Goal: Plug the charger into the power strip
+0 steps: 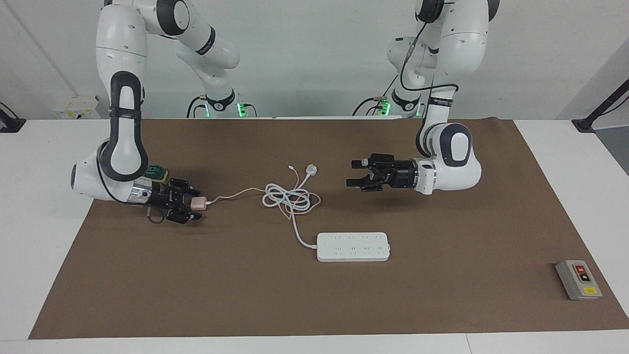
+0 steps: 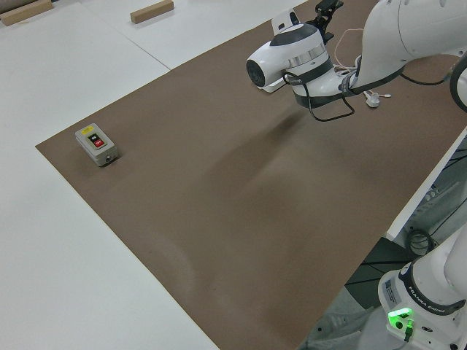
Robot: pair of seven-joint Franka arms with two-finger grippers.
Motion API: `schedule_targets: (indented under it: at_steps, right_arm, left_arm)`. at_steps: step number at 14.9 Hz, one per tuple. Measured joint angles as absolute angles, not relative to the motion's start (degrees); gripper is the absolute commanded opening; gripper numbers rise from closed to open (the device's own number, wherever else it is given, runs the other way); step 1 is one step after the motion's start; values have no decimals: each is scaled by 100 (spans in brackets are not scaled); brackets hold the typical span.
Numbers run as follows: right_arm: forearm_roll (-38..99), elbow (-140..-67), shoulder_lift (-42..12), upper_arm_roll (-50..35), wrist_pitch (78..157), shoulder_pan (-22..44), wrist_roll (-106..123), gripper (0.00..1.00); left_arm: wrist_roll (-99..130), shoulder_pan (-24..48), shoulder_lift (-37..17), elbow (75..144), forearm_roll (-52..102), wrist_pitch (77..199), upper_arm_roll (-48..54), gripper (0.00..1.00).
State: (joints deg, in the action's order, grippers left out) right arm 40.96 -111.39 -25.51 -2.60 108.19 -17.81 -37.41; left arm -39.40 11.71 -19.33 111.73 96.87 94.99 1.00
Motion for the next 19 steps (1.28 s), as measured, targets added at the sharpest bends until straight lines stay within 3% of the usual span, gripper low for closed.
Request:
schedule_targets:
  at_steps: [4, 12, 19]
  right_arm:
    - [4100, -11190, -2542, -259, 10861, -1795, -3726, 0]
    - [4140, -11068, -2508, -280, 10909, -1736, -3878, 0]
    - [4142, -10191, -2343, -354, 10669, -812, -5520, 0]
  left_arm:
    - [-4323, 1183, -1934, 11138, 9679, 9634, 93, 100]
    - [-4592, 1183, -1969, 11140, 9579, 9984, 92, 100]
    - [-4607, 1184, -1969, 11140, 9578, 10034, 97, 100]
